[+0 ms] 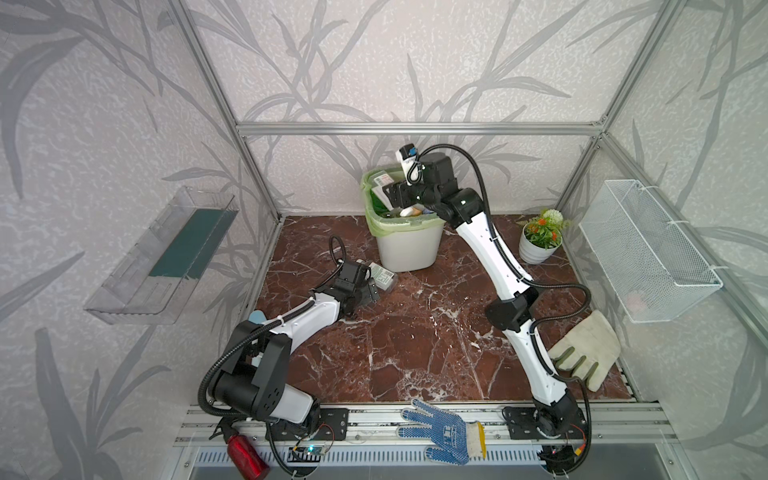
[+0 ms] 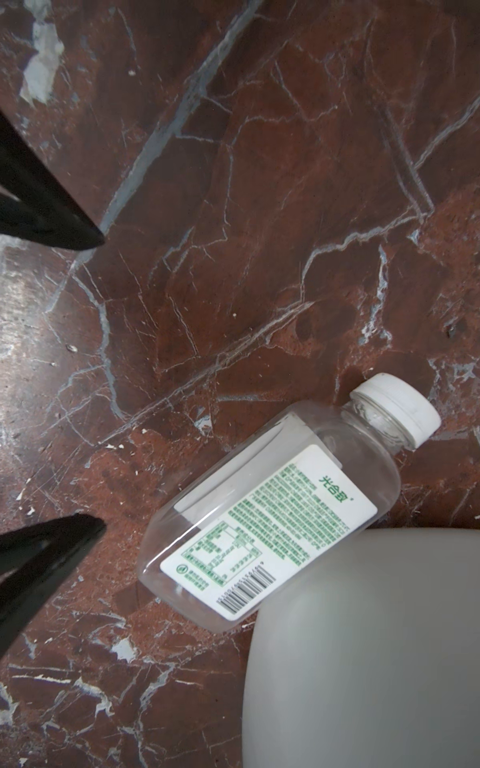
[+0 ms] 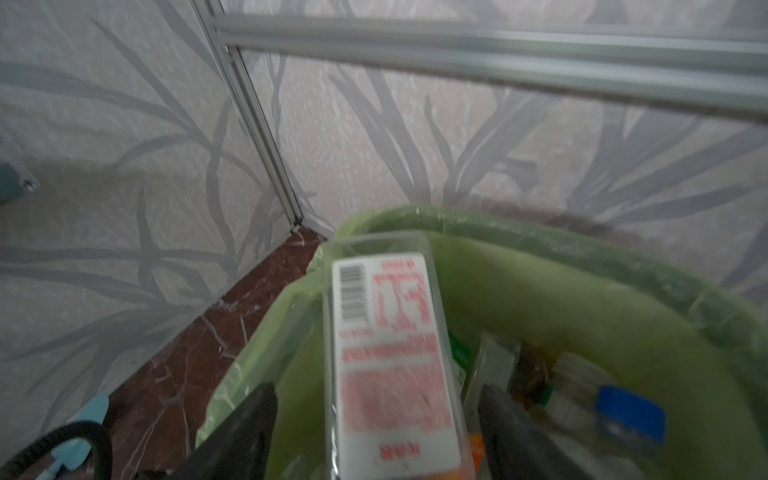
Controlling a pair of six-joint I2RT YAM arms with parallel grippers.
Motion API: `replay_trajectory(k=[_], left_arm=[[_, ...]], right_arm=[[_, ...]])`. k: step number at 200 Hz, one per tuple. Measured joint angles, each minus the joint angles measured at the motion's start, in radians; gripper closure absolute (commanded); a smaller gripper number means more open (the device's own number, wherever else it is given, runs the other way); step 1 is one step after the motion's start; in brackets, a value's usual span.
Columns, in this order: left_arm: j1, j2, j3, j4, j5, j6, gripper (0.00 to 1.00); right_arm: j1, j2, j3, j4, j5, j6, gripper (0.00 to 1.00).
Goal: Throw the plastic bottles in the bin
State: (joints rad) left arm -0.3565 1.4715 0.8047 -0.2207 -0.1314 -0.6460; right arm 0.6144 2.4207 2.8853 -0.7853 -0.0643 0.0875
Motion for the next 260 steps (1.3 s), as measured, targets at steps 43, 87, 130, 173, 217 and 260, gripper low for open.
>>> replay_trajectory(k=[43,87,130,173,217,260], left_arm=[[0.004,-0.004,0.0,-0.014,-0.01,0.003,0.01],[0.004,-0.003,0.03,-0.032,-0.02,0.01,0.01],[0.004,0.047,0.135,-0.026,-0.023,0.014,0.01],[0.005,0.206,0.246,-0.025,0.01,-0.023,0.01],[0.005,0.36,0.381,-0.059,0.046,-0.082,0.01],[0.005,0.397,0.387,-0.055,0.069,-0.092,0.06]], right_arm=[[-0.032,-0.341,-0.393,0.105,0.061,-0.014,0.11],[-0.039,-0.61,-0.512,0.281,0.092,-0.021,0.06],[-0.084,-0.829,-0.962,0.435,0.111,-0.02,0.04],[-0.249,-1.006,-1.488,0.51,0.081,0.101,0.03],[-0.347,-1.186,-1.79,0.521,0.067,0.176,0.02],[-0.423,-1.311,-1.961,0.516,0.047,0.204,0.02]])
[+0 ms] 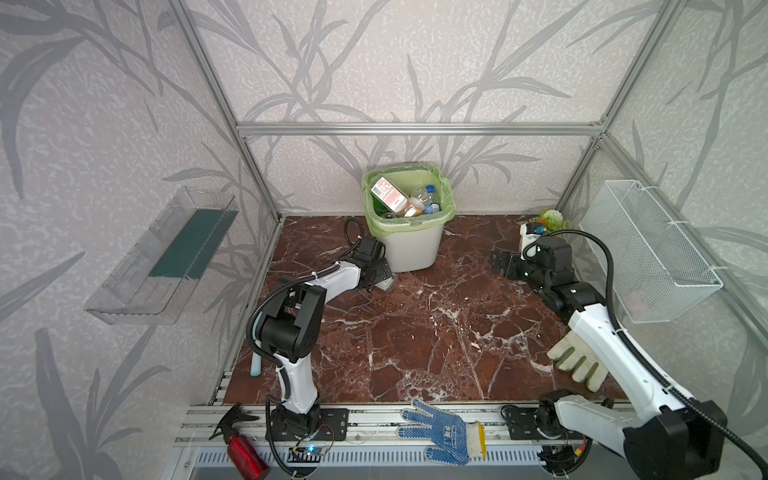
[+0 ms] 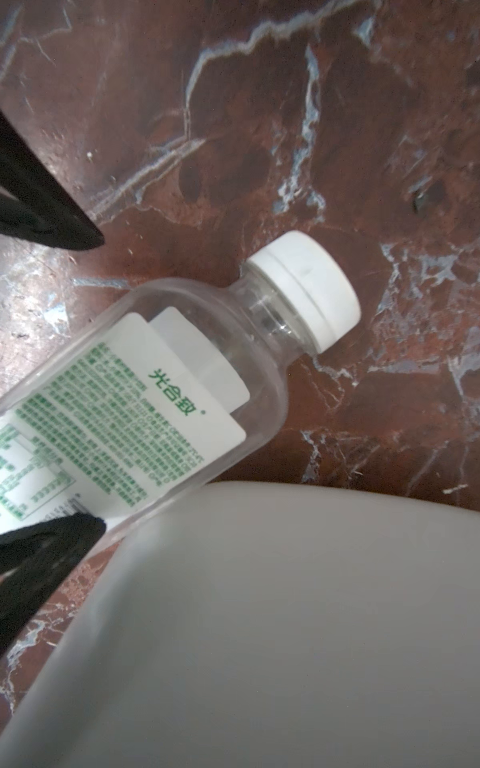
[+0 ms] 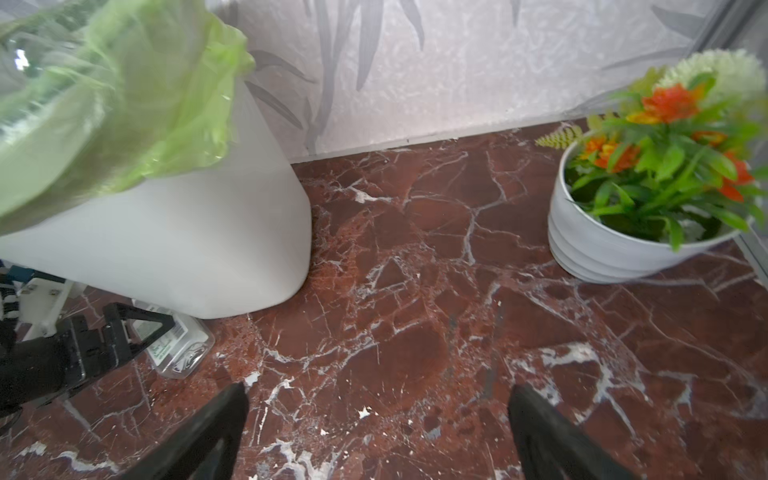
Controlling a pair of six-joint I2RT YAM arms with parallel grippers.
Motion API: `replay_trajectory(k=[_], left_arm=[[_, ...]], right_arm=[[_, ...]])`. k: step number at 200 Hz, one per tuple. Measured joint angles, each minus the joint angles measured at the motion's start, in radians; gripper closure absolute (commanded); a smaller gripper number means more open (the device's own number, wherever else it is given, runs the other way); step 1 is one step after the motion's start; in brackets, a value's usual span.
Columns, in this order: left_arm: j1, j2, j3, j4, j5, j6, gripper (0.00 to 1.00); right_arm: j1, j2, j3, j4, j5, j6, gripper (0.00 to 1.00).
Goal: Throw the plastic bottles in the bin
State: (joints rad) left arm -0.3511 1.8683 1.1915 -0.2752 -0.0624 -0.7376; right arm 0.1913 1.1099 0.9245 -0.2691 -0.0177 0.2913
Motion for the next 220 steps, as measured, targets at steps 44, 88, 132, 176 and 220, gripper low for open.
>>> replay_trajectory(k=[44,88,132,176,220], left_arm=[[0.0,0.029,0.038,-0.008,0.031,0.045,0.23],[0.002,0.011,0.0,0.017,0.076,0.085,0.31],[0.003,-0.077,-0.134,0.071,0.167,0.09,0.33],[-0.046,-0.151,-0.229,0.088,0.208,0.075,0.33],[-0.169,-0.185,-0.274,0.109,0.224,0.017,0.32]], right_arm=[[-0.027,-0.038,-0.062,-0.013,-0.01,0.011,0.02],[-0.027,-0.042,-0.077,-0.014,-0.032,0.031,0.02],[-0.027,-0.045,-0.112,-0.014,-0.075,0.069,0.02],[-0.027,-0.045,-0.163,-0.012,-0.133,0.106,0.03],[-0.027,-0.045,-0.195,-0.011,-0.174,0.146,0.05]])
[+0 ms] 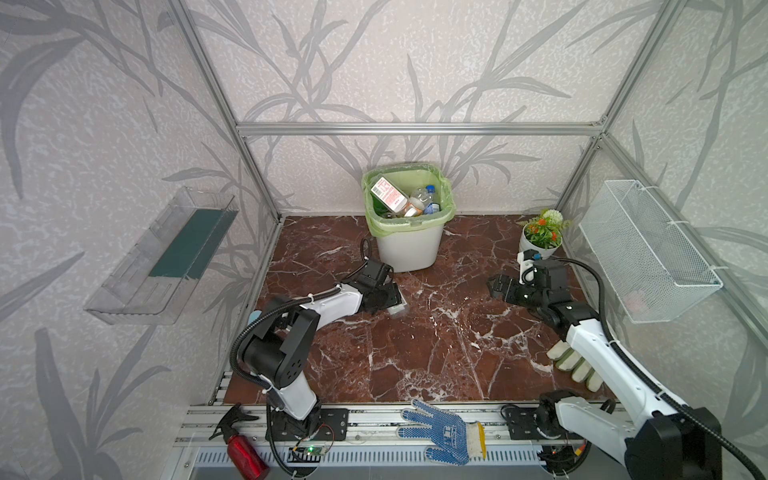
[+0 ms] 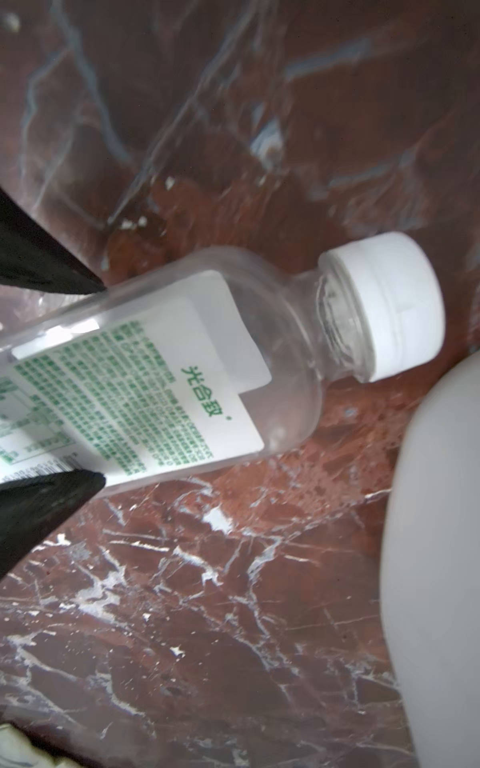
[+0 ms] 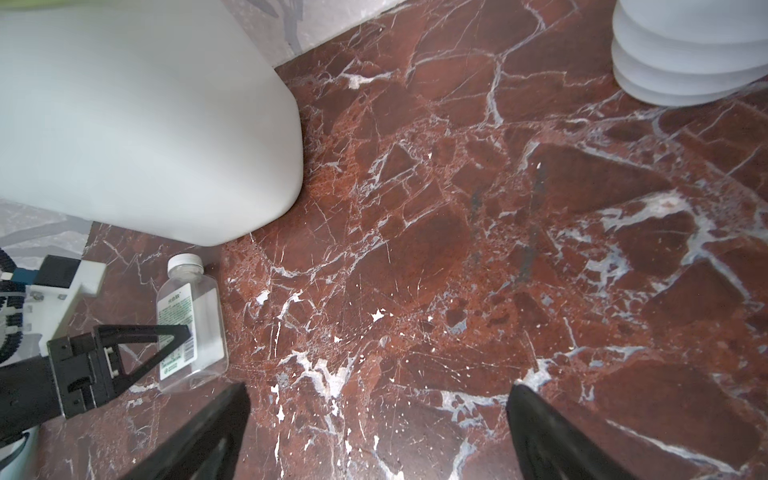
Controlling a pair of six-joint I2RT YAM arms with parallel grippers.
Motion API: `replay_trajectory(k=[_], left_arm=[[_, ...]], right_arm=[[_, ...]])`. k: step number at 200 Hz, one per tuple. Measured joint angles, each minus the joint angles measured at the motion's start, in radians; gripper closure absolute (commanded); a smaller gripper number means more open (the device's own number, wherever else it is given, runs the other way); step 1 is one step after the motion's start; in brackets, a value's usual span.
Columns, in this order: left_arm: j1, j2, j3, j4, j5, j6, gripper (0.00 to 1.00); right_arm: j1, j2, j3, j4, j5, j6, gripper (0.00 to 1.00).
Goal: Throw the plastic bottles in the bin
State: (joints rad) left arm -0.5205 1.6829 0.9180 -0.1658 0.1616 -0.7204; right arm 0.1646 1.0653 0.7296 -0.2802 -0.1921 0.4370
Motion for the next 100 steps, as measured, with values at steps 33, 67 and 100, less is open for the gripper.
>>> replay_trajectory(k=[33,67,100], left_arm=[[-0.08,-0.011,-0.024,0.032,0.0,-0.056,0.27],[-0.105,-0.08,-0.067,0.0,-0.031,-0.065,0.11],[-0.101,-0.25,-0.098,-0.071,-0.124,-0.066,0.01]], right_arm=[[0.011,0.022,0.006,-0.035,0.004,0.021,0.06],[0.088,0.099,0.046,-0.102,0.053,0.031,0.03],[0.204,0.175,0.112,-0.134,0.124,0.053,0.02]])
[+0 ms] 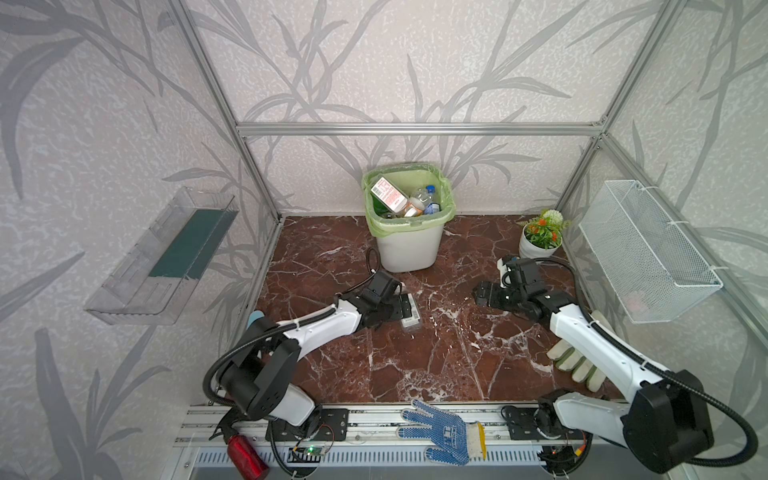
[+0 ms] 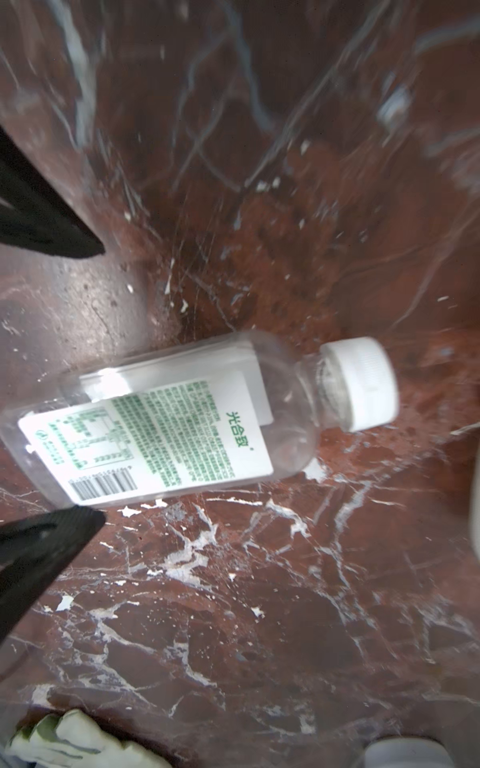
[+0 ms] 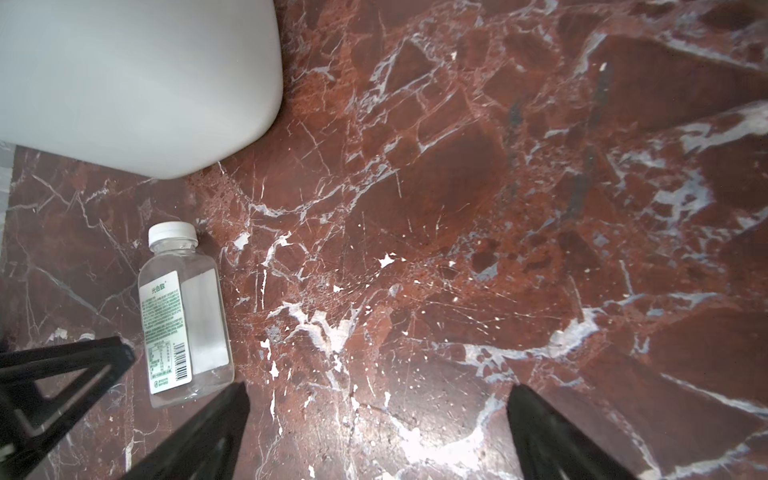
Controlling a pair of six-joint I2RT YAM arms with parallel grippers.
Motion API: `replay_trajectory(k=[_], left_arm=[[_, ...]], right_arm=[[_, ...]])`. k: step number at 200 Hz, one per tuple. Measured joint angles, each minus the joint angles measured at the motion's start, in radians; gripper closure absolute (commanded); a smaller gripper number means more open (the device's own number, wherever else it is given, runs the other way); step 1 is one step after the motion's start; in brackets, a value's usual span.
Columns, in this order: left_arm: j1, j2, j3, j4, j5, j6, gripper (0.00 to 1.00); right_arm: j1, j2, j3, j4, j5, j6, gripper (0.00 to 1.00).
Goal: Throw the plastic bottles in the bin
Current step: 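Reach the right gripper to the green-labelled bottle and grasp it, then lift the green-labelled bottle with the right gripper over the bin and release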
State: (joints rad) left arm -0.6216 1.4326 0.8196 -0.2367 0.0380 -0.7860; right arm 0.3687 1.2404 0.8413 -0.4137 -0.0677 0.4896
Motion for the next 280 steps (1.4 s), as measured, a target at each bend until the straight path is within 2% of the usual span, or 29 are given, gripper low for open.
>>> replay_trajectory(k=[28,49,71,120,158,189,254,280], left_arm=[[0.033,-0.169,-0.052,-0.037,-0.097,0.007,0.01],[0.138,-0.261,-0.105,-0.079,-0.127,0.017,0.01],[0.252,-0.339,-0.153,-0.152,-0.167,0.041,0.01],[0.347,-0.471,-0.177,-0.224,-0.202,0.093,0.01],[0.37,-0.473,-0.241,-0.226,-0.192,0.098,0.01],[0.375,-0.472,-0.253,-0.236,-0.19,0.106,0.01],[0.381,-0.474,-0.253,-0.241,-0.194,0.123,0.01],[0.382,-0.473,-0.253,-0.241,-0.19,0.127,0.01]], right_arm=[[0.154,0.115,0.126,-0.05,0.111,-0.005,0.01],[0.254,0.222,0.234,-0.074,0.164,-0.011,0.01],[0.319,0.335,0.335,-0.111,0.188,-0.011,0.01],[0.426,0.539,0.48,-0.166,0.21,-0.006,0.01],[0.504,0.676,0.591,-0.204,0.203,-0.006,0.01],[0.518,0.78,0.689,-0.241,0.196,-0.008,0.0],[0.521,0.935,0.838,-0.334,0.2,-0.029,0.14],[0.521,0.994,0.906,-0.384,0.204,-0.047,0.26]])
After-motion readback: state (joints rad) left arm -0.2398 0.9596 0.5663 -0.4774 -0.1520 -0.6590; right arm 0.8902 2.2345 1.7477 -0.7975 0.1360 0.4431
